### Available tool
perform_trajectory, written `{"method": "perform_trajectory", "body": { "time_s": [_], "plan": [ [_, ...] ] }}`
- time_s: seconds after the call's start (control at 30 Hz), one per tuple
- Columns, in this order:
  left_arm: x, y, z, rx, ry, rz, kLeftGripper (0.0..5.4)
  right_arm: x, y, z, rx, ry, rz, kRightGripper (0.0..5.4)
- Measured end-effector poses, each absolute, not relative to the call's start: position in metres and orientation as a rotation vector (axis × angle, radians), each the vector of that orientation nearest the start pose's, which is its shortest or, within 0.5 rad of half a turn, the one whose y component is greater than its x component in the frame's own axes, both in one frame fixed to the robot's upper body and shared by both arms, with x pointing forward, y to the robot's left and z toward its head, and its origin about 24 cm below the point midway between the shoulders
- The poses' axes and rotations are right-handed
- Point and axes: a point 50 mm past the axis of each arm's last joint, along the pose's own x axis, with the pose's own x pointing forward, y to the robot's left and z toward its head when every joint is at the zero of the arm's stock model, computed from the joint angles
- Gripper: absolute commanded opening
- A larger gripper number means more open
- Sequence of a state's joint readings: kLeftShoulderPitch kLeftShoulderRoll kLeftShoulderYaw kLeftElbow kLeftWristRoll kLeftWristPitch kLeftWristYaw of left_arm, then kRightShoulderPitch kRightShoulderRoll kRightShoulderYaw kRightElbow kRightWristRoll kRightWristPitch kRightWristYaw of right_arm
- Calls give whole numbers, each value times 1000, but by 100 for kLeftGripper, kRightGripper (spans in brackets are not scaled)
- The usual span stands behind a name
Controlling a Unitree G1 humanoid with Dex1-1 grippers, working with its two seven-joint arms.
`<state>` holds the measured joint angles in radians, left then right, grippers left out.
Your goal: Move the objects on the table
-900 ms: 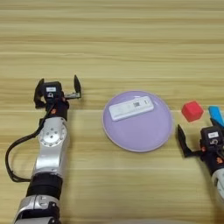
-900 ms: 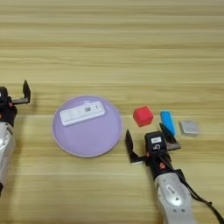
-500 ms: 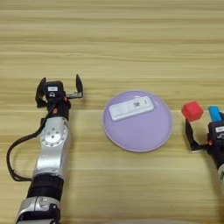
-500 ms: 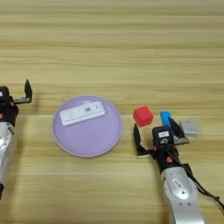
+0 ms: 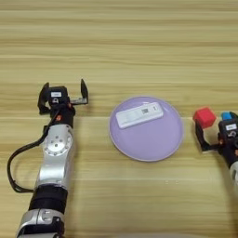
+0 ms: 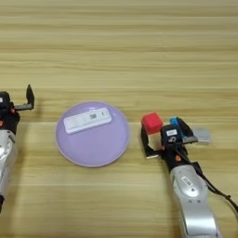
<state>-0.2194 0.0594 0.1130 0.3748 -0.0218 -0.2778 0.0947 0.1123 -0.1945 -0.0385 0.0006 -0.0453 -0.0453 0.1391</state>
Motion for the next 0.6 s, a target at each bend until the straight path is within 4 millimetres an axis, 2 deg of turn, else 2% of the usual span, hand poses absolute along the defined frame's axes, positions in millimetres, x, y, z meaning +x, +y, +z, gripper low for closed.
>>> {"method": "perform_trajectory", "body": {
  "time_s": [0.27,0.6],
  "plan": [
    [291,179,40,18,-120,157,540,238,-196,20,-238,108,94,538],
    [291,178,39,18,-115,156,540,240,-197,13,-236,137,103,538]
  ]
}}
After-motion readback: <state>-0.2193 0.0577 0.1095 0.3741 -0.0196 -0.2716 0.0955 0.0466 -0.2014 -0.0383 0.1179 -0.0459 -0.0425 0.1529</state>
